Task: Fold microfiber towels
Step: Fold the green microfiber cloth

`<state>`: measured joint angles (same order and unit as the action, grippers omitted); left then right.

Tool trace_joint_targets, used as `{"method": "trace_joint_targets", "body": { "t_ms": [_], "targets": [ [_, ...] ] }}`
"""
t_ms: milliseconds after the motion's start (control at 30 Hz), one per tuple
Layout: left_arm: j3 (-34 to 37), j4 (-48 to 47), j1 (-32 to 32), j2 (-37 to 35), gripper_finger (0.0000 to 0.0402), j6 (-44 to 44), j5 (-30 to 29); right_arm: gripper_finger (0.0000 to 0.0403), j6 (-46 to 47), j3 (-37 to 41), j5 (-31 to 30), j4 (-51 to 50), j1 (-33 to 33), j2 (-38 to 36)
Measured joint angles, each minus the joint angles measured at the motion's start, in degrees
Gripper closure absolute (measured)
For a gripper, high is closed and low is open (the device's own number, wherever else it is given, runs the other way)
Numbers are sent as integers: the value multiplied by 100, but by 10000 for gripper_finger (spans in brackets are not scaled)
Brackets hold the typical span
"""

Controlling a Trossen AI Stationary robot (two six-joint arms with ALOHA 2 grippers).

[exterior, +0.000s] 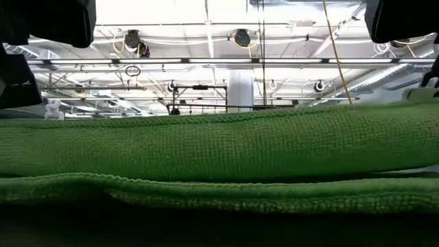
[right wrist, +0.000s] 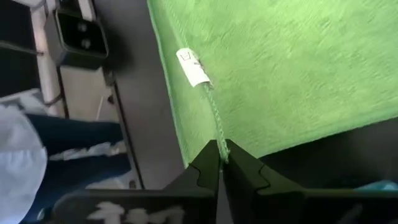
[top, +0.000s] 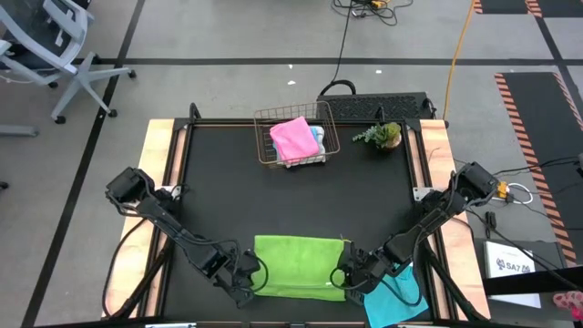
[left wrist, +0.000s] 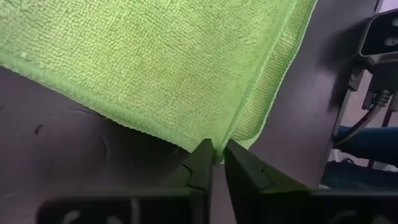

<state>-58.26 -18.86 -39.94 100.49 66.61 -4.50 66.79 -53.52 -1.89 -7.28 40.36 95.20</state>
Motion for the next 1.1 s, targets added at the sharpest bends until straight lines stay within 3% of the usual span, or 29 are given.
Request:
{"method": "trace_joint_targets", "body": {
  "t_ms": [200, 500, 767, 967, 1100],
  "targets": [
    [0, 223, 0, 0, 327, 61, 288, 360, -69, 0, 400, -25, 0, -2],
    [0, 234, -26, 0, 321, 83, 406, 327, -292, 0, 551, -76, 0, -4],
    [0, -411, -16, 0, 321, 182, 251, 326, -40, 2, 1709, -467, -35, -22],
    [0, -591, 178, -94, 325, 404, -153, 374, 255, 7, 1603, -448, -300, -464],
    [2, -644, 305, -358, 363, 345, -197, 397, -21, 7, 845, -472, -367, -978]
  ]
}}
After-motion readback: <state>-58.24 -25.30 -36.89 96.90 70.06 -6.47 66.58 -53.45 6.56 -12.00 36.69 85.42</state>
